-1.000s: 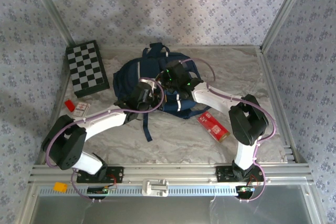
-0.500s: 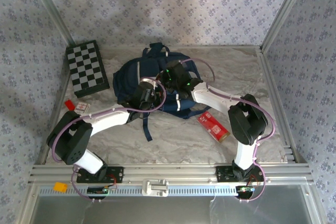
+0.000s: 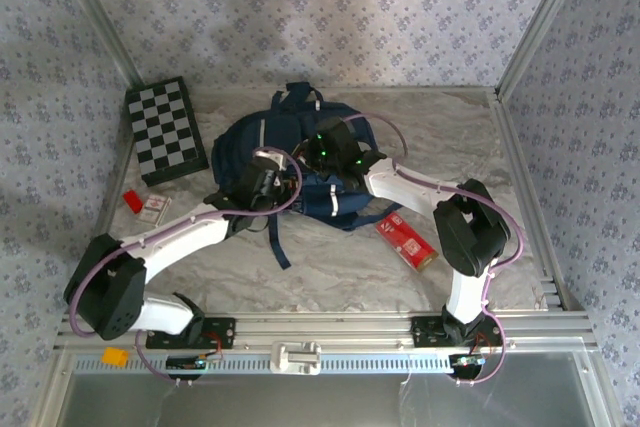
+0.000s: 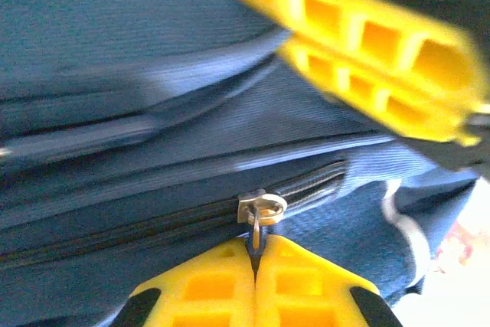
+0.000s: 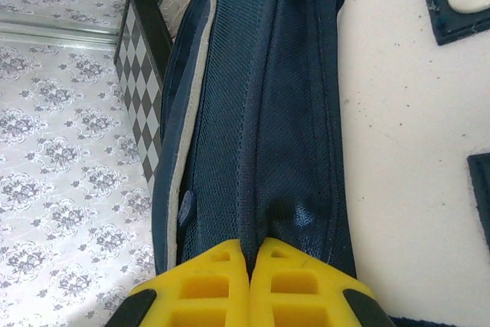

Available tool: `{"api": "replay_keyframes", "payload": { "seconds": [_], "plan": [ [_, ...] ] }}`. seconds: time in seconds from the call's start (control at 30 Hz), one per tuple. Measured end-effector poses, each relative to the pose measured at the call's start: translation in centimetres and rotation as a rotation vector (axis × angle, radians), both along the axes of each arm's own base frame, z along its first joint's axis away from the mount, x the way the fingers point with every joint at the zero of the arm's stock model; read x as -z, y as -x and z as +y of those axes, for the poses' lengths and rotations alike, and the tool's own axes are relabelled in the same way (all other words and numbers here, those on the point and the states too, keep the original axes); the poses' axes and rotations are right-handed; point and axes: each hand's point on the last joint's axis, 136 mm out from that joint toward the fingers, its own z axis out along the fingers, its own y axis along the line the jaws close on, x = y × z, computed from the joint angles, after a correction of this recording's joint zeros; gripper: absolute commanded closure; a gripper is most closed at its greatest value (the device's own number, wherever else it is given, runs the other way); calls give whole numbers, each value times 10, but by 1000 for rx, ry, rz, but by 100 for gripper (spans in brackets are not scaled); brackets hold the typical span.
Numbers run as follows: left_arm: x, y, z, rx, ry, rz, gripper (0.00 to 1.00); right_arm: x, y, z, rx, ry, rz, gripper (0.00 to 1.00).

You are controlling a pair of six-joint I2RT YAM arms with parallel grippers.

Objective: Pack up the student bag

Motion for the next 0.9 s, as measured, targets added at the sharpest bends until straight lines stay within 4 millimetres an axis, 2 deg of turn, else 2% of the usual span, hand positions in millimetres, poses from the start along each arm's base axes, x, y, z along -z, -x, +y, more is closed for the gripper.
{"api": "replay_keyframes", "payload": {
  "seconds": [0.1, 0.2, 0.37, 0.47, 0.53, 0.73, 0.9],
  "plan": [
    [11, 2, 13, -1, -63, 0, 100, 2, 2, 0, -4, 2, 6, 100],
    [16, 0, 16, 16, -99, -18, 99, 3, 3, 2, -8, 3, 6, 100],
    [26, -10, 13, 38, -137, -43, 85, 3, 3, 2, -6, 5, 5, 100],
    [29, -15, 10, 42, -140, -60, 83, 3, 3, 2, -6, 7, 6, 100],
    [30, -18, 8, 39, -137, -68, 84, 3, 3, 2, -6, 7, 6, 100],
    [28, -24, 4, 40, -130, -87, 100, 3, 3, 1, -3, 8, 5, 100],
    [25, -25, 10, 23, -141, -90, 100, 5, 2, -1, -8, 13, 2, 100]
  ]
}}
